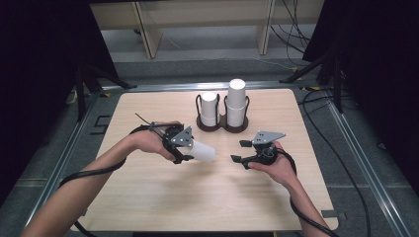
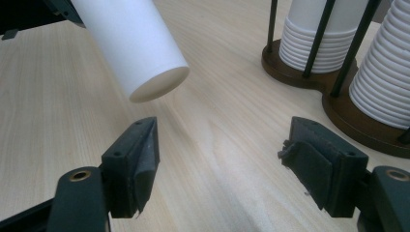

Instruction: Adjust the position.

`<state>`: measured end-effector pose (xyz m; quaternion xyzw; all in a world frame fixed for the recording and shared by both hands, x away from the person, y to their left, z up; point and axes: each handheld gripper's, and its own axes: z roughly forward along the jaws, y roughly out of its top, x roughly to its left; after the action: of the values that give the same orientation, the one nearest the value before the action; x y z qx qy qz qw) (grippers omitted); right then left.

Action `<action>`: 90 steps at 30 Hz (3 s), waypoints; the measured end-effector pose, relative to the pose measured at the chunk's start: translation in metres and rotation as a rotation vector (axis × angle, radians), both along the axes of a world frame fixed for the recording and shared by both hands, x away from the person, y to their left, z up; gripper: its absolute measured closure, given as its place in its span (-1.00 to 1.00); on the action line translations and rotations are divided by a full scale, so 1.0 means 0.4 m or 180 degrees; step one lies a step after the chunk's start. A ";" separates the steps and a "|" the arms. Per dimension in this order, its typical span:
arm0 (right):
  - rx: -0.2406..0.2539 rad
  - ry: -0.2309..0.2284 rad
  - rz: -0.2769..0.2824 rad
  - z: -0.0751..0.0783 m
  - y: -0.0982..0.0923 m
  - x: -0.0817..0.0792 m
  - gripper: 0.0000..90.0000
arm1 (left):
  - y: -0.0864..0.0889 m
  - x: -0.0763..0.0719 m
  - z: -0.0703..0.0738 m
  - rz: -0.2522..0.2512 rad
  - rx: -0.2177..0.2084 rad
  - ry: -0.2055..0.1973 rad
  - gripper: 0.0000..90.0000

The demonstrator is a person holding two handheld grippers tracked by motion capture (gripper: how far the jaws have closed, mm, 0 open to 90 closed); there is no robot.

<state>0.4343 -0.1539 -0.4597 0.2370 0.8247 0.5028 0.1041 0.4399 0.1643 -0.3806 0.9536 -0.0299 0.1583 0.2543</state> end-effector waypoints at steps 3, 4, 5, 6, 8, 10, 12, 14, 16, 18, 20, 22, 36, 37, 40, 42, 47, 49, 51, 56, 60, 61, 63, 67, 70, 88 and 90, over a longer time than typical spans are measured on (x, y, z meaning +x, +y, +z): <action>-0.0021 -0.0026 0.0014 0.001 0.001 0.001 -0.37 | -0.005 0.001 0.009 -0.0015 0.0059 -0.0002 -0.29; -0.0013 -0.0022 0.0017 0.003 0.002 0.000 -0.37 | -0.007 0.001 0.012 -0.0015 0.0081 0.0000 -0.29; 0.0009 -0.0014 0.0015 0.002 0.005 0.001 -0.37 | -0.009 0.001 0.013 -0.0021 0.0095 -0.0003 -0.28; 0.0009 -0.0014 0.0019 0.003 0.006 0.001 -0.37 | -0.011 0.000 0.015 -0.0026 0.0129 -0.0010 -0.28; 0.0005 -0.0004 0.0034 0.005 0.009 0.001 -0.37 | -0.016 0.001 0.019 -0.0035 0.0184 -0.0016 -0.28; 0.0001 -0.0025 0.0041 0.007 0.012 0.001 -0.37 | -0.020 0.000 0.020 -0.0020 0.0202 0.0001 -0.28; -0.0021 -0.0048 0.0053 0.011 0.014 0.001 -0.37 | -0.024 0.001 0.020 -0.0028 0.0261 0.0018 -0.28; -0.0021 -0.0071 0.0081 0.011 0.017 0.003 -0.37 | -0.027 0.001 0.021 -0.0036 0.0317 0.0012 -0.28; -0.0015 -0.0063 0.0075 0.012 0.019 0.002 -0.37 | -0.029 0.003 0.025 -0.0065 0.0400 0.0011 -0.28; -0.0016 -0.0033 0.0073 0.013 0.022 0.001 -0.37 | -0.033 0.003 0.026 -0.0064 0.0440 0.0008 -0.27; -0.0025 -0.0076 0.0078 0.012 0.024 0.002 -0.37 | -0.036 0.002 0.027 -0.0074 0.0496 0.0013 -0.28; -0.0017 -0.0033 0.0073 0.013 0.028 -0.001 -0.37 | -0.041 0.002 0.027 -0.0090 0.0548 0.0024 -0.28; -0.0080 -0.0068 0.0152 0.015 0.047 0.001 -0.37 | -0.062 0.007 0.033 -0.0066 0.0758 0.0027 -0.27; -0.0087 -0.0087 0.0148 0.015 0.049 0.001 -0.37 | -0.063 0.007 0.033 -0.0059 0.0750 0.0036 -0.27; -0.0086 -0.0080 0.0149 0.017 0.053 -0.001 -0.37 | -0.065 0.006 0.036 -0.0058 0.0794 0.0043 -0.27; -0.0060 -0.0077 0.0170 0.018 0.056 -0.001 -0.37 | -0.066 0.005 0.038 -0.0061 0.0807 0.0049 -0.27; -0.0073 -0.0068 0.0197 0.017 0.065 -0.001 -0.37 | -0.069 0.007 0.037 -0.0055 0.0835 0.0050 -0.25; -0.0097 -0.0053 0.0221 0.016 0.070 0.000 -0.37 | -0.071 0.009 0.035 -0.0056 0.0853 0.0038 -0.25; -0.0096 -0.0067 0.0253 0.017 0.074 0.002 -0.37 | -0.072 0.009 0.034 -0.0060 0.0875 0.0042 -0.25; -0.0079 -0.0090 0.0257 0.019 0.082 0.002 -0.37 | -0.073 0.009 0.037 -0.0062 0.0887 0.0045 -0.25; -0.0059 -0.0107 0.0261 0.018 0.092 0.001 -0.37 | -0.075 0.011 0.045 -0.0056 0.0930 0.0061 -0.25; -0.0079 -0.0103 0.0281 0.021 0.095 0.000 -0.37 | -0.075 0.010 0.046 -0.0050 0.0945 0.0070 -0.25; -0.0063 -0.0138 0.0294 0.022 0.105 0.000 -0.37 | -0.079 0.011 0.051 -0.0055 0.0970 0.0058 -0.25; -0.0085 -0.0177 0.0333 0.030 0.123 0.000 -0.37 | -0.087 0.009 0.057 -0.0053 0.1041 0.0075 -0.25; -0.0114 -0.0211 0.0368 0.034 0.136 0.000 -0.37 | -0.091 0.010 0.061 -0.0049 0.1062 0.0070 -0.25; -0.0206 -0.0292 0.0555 0.027 0.215 -0.002 -0.37 | -0.107 0.008 0.064 -0.0094 0.1183 0.0106 -0.25; -0.0206 -0.0315 0.0570 0.027 0.223 -0.001 -0.37 | -0.110 0.010 0.068 -0.0116 0.1212 0.0100 -0.25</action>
<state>0.4341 -0.0649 -0.4489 0.1336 0.8523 0.4943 0.1070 0.4438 0.1204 -0.3533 0.9862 -0.0725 0.1302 0.0726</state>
